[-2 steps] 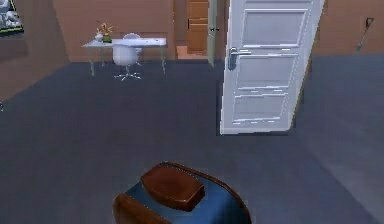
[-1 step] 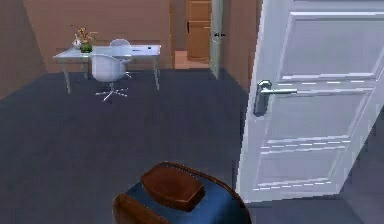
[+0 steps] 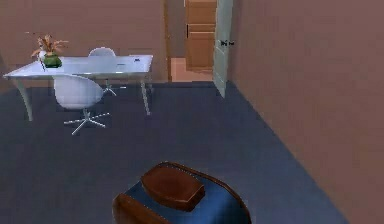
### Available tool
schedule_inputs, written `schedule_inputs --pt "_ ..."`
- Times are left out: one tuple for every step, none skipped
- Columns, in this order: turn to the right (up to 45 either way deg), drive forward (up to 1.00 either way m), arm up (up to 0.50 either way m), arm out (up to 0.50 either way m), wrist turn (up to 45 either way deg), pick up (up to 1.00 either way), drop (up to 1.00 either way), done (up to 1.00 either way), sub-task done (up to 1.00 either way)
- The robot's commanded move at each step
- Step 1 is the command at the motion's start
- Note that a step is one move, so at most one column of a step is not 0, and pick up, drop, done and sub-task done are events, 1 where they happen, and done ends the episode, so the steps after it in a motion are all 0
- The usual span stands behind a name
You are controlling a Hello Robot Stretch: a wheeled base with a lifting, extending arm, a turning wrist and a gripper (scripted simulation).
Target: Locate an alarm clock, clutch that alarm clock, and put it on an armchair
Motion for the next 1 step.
schedule_inputs --pt "0.0 1.00 0.00 0.00 0.0 0.00 0.00 0.00 0.00"
